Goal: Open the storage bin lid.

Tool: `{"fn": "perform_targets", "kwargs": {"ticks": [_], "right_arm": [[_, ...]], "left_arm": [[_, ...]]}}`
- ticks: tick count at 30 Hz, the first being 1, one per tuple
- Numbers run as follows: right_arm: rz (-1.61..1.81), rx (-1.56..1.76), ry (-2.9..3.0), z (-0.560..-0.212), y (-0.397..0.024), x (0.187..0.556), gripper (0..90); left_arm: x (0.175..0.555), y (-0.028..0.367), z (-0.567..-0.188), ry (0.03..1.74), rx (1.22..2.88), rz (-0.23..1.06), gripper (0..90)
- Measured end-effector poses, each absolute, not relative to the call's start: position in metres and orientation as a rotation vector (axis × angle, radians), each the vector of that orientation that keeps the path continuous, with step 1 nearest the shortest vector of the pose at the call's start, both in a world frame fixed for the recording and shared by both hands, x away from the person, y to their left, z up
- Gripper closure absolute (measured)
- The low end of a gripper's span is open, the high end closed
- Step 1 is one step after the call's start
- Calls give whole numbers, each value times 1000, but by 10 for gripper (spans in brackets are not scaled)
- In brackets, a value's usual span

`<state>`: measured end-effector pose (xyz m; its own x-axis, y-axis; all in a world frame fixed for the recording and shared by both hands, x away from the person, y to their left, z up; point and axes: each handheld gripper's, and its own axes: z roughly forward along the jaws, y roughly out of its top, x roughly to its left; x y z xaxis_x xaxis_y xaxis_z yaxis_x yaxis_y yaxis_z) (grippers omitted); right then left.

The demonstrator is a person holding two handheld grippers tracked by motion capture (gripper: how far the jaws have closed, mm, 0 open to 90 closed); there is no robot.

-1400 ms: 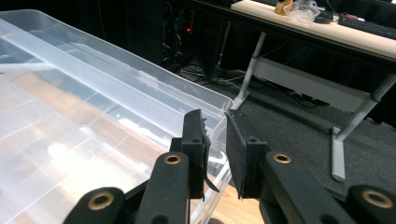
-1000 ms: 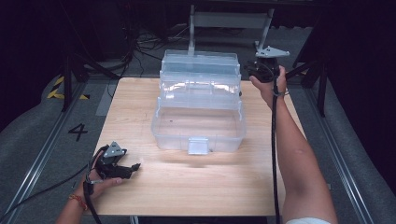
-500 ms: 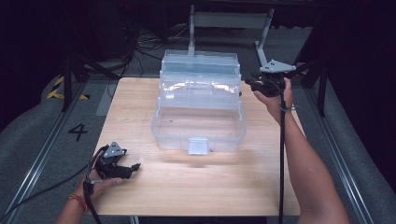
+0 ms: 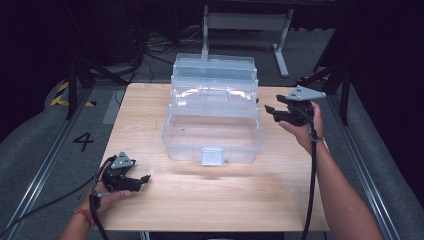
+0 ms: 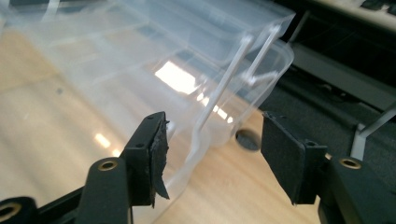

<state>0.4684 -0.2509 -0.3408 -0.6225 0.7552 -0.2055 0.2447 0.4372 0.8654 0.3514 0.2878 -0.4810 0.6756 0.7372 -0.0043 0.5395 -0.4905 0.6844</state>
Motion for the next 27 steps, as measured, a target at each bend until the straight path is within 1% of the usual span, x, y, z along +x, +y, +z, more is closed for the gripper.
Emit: {"fn": "perform_targets", "kwargs": {"ticks": [8,14,16,17,18,19,21,22,27], "right_arm": [[1110,813,2140,-359,-264,441,365],[1034,794,2206,-386,-275,418,315],[1014,800,2228,-396,-280,412,286],[1014,800,2228,-396,-280,412,286],[976,816,2246,-407,-287,405,276],[976,816,2246,-407,-287,405,276],[917,854,2249,-418,-291,400,243],[897,856,2259,-423,-294,398,243],[967,938,2306,-451,-312,381,217]], "left_arm": [[352,287,-482,978,2213,388,162],[353,287,-482,977,2214,384,161],[353,287,-481,976,2214,384,161],[353,287,-481,976,2214,384,161],[352,287,-482,979,2213,387,161],[352,287,-482,979,2213,387,161],[352,287,-481,978,2215,394,160],[352,287,-481,981,2214,395,160],[350,287,-481,997,2210,381,161]]}}
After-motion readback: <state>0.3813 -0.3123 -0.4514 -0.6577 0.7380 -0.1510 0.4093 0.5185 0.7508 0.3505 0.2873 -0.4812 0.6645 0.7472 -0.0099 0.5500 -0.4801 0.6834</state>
